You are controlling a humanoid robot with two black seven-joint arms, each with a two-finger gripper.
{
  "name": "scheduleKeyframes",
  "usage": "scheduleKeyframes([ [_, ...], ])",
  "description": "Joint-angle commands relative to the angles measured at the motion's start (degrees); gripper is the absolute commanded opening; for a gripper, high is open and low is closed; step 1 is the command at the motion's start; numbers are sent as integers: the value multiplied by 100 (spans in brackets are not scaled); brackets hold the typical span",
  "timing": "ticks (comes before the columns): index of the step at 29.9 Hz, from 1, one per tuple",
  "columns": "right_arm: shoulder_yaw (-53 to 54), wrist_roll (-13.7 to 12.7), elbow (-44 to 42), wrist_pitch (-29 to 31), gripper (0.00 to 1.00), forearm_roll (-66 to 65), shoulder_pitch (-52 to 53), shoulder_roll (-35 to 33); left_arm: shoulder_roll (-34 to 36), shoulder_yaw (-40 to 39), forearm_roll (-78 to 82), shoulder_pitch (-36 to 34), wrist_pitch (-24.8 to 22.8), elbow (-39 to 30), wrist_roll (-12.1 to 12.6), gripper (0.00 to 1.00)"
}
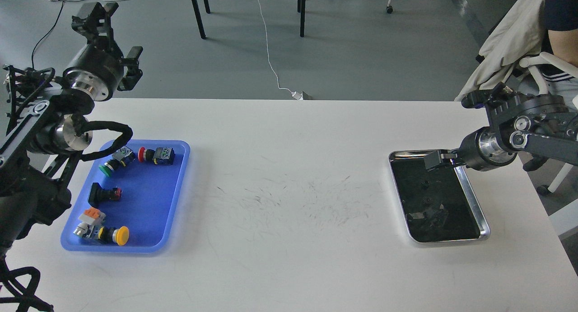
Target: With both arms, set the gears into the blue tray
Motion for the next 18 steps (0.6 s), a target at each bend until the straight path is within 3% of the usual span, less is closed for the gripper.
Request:
scheduleKeyframes([
  [1, -169, 16, -239, 0, 90, 19, -48, 322, 29, -16, -6, 5, 0, 3, -43, 98],
  [18, -231, 33, -775, 0, 79, 28, -461, 885, 38, -34, -6, 5, 0, 3, -60, 98],
])
